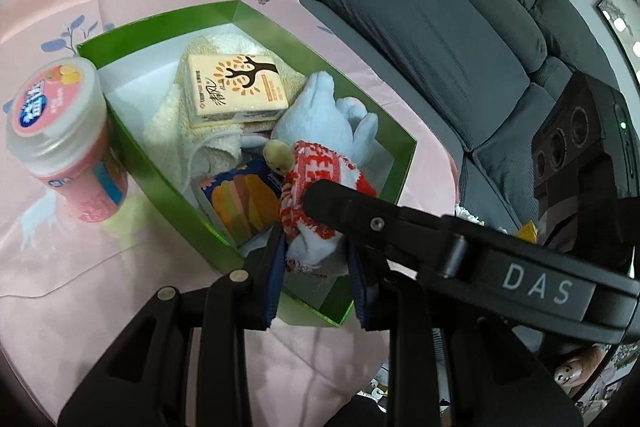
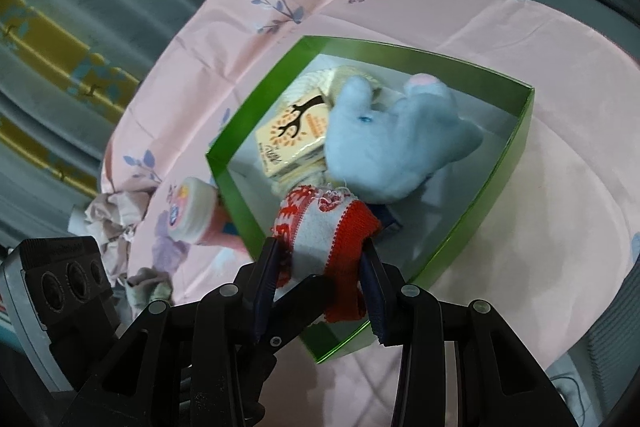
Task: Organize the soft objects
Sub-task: 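Carry the sock into the green box and open the right tool, then move the right tool back toward the green cloths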
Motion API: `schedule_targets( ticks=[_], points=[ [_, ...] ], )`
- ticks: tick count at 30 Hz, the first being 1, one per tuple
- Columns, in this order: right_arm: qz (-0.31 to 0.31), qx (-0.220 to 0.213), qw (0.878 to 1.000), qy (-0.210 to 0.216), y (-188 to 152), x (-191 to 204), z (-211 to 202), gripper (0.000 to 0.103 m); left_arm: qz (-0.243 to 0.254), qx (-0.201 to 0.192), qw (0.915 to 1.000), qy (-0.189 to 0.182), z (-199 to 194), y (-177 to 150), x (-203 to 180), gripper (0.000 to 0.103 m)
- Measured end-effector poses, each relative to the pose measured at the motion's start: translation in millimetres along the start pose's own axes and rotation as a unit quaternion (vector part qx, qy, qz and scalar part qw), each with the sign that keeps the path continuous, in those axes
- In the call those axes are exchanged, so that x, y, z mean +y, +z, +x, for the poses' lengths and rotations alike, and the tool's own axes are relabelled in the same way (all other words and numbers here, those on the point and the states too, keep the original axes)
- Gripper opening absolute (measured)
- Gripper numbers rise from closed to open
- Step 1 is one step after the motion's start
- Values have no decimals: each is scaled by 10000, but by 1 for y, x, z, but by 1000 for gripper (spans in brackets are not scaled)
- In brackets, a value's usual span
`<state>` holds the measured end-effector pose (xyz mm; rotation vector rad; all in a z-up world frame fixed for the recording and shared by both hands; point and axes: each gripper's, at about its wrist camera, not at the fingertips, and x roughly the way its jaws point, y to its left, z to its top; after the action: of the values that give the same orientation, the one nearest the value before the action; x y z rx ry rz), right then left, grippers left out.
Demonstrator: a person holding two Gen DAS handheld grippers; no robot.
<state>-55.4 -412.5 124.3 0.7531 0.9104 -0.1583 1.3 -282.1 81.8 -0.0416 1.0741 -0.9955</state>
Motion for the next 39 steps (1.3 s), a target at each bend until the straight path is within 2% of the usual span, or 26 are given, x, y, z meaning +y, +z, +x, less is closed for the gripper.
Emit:
schedule_targets(
  ticks=[14,17,19,20,21,23,28,30,32,36,39],
  points=[
    [44,-22,9995,-299,9,-8,5,42,-1,196,9996,222,11,3,-6,30],
    [-68,-102,9991,-402,7,-3,0,42,86,123,9996,228,1,0,-10,36],
    [-256,-154,9982,-521,5,3,-4,42,72,40,9998,204,-9,-4,-11,47],
    [-287,-219,9977,-566,4,6,-8,42,52,3,9998,172,-14,-5,-11,49],
    [-312,-264,9974,-586,4,9,-11,44,29,-26,9999,167,-20,-6,-11,53],
    [-378,-324,9970,-592,2,15,-16,61,-23,-158,9996,234,-35,-10,-9,62],
    [-636,-409,9955,-568,-9,36,-27,64,-207,-433,9986,241,-68,-23,4,77],
    [-764,-418,9946,-572,-15,45,-29,66,-321,-534,9978,230,-79,-29,11,79],
    [-896,-411,9935,-570,-21,55,-30,76,-498,-663,9961,288,-93,-37,20,84],
    [-1213,-409,9902,-561,-36,80,-27,77,-768,-940,9907,618,-122,-57,42,87],
    [-1482,-330,9868,-556,-46,99,-21,77,-1007,-1154,9830,1010,-144,-76,60,87]
  ],
)
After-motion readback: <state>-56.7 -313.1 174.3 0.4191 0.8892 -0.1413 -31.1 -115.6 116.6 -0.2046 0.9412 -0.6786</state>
